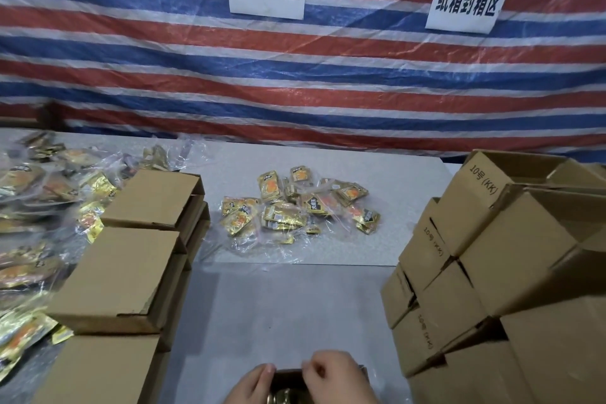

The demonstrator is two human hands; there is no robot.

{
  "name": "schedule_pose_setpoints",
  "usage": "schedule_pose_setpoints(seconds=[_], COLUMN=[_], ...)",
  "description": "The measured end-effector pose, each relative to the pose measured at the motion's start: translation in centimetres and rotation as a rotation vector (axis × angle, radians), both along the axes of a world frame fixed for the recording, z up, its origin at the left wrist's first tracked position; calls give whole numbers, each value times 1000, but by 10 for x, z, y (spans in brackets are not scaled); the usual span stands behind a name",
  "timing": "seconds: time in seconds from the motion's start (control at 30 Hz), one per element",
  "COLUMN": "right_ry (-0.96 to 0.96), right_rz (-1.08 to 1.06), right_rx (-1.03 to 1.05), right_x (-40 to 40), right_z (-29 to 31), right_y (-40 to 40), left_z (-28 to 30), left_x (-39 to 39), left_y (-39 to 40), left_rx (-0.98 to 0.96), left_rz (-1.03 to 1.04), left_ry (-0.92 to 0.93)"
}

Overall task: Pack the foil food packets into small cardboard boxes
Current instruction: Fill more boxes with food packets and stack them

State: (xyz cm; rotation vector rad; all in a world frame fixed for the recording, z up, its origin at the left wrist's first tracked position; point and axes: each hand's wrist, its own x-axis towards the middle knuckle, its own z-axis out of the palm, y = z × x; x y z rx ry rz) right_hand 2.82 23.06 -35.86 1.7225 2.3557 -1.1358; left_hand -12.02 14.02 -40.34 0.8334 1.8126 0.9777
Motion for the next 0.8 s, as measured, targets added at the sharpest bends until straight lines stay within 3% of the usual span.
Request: schedule_pose_setpoints(seconds=[0.1, 0.23, 0.3, 0.37, 0.53, 0.8], right_ry=[96, -200, -245, -193, -109, 195], right_rz=[7, 198, 199, 174, 60, -233], right_rx=[260, 186, 125, 120, 197, 104], right_x=[19, 25, 27, 26, 26, 33], right_z=[2, -20, -23, -25, -15, -12], right_y=[19, 33, 31, 33, 58, 126], left_z=[-9, -11, -4, 0, 3, 4], left_x=[-2, -5, -7, -11, -15, -41], left_y=[-1, 5, 15, 27, 83, 243], left_rx=[-13, -68, -145, -194, -93, -77], left_rz=[-15, 12, -17, -100, -250, -469], left_ry=[74, 109, 120, 166, 298, 877])
